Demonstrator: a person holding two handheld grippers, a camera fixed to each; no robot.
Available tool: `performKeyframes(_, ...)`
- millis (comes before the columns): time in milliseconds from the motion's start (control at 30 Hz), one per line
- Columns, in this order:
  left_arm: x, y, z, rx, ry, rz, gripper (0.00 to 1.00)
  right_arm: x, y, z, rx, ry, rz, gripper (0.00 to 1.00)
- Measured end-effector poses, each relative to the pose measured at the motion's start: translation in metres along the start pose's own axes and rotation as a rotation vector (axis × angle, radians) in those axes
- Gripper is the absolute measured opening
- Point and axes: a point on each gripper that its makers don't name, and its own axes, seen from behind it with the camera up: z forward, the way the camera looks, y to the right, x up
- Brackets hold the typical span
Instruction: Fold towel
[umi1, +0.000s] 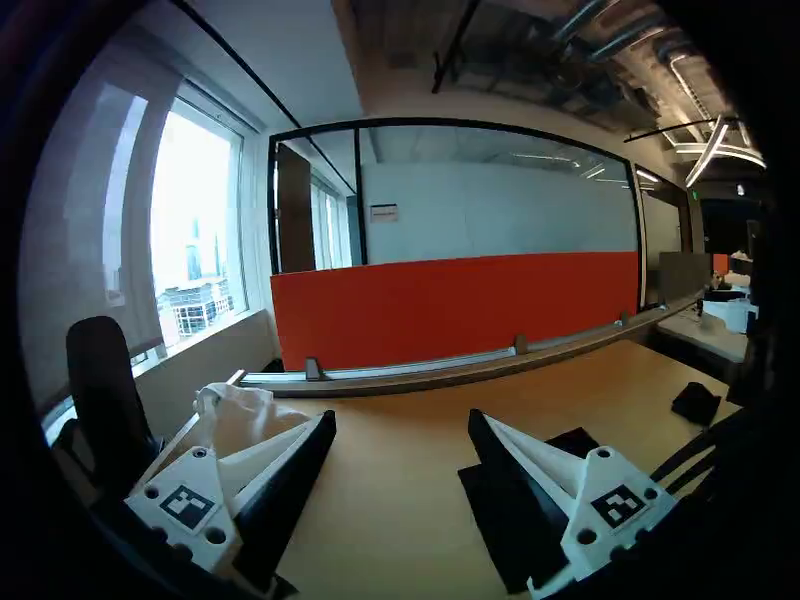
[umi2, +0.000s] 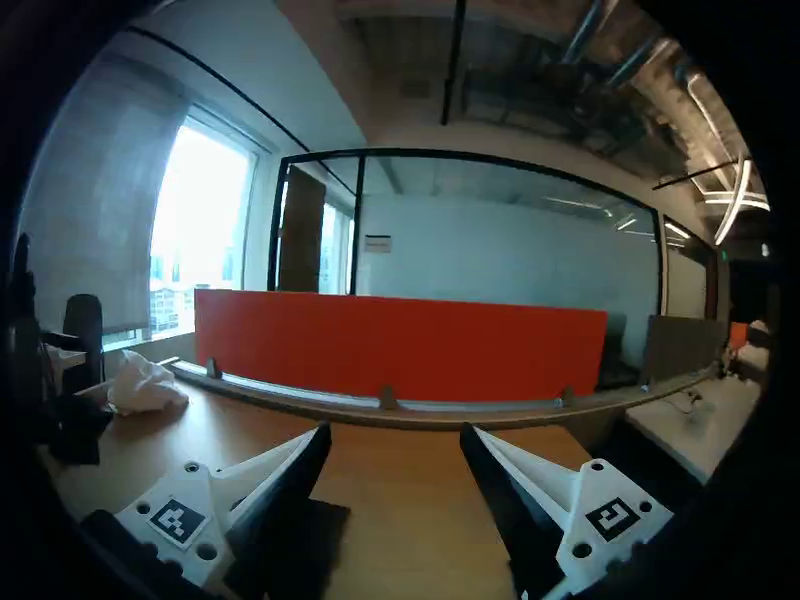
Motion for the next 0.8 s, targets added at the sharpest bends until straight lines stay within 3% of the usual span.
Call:
performKeyframes(400, -0.005, 0.034, 0.006, -0.158, -0.069, 0.086, 0.98, -0.010, -0.026, -0.002, 0.168, -0.110, -0.067, 1.00)
performKeyframes(800, -0.034, 0.074, 0.001, -0.315, -0.157, 0.070, 0.98, -0.026, -0.057, -0.010, 0.330, -0.212, -0.083, 1.00)
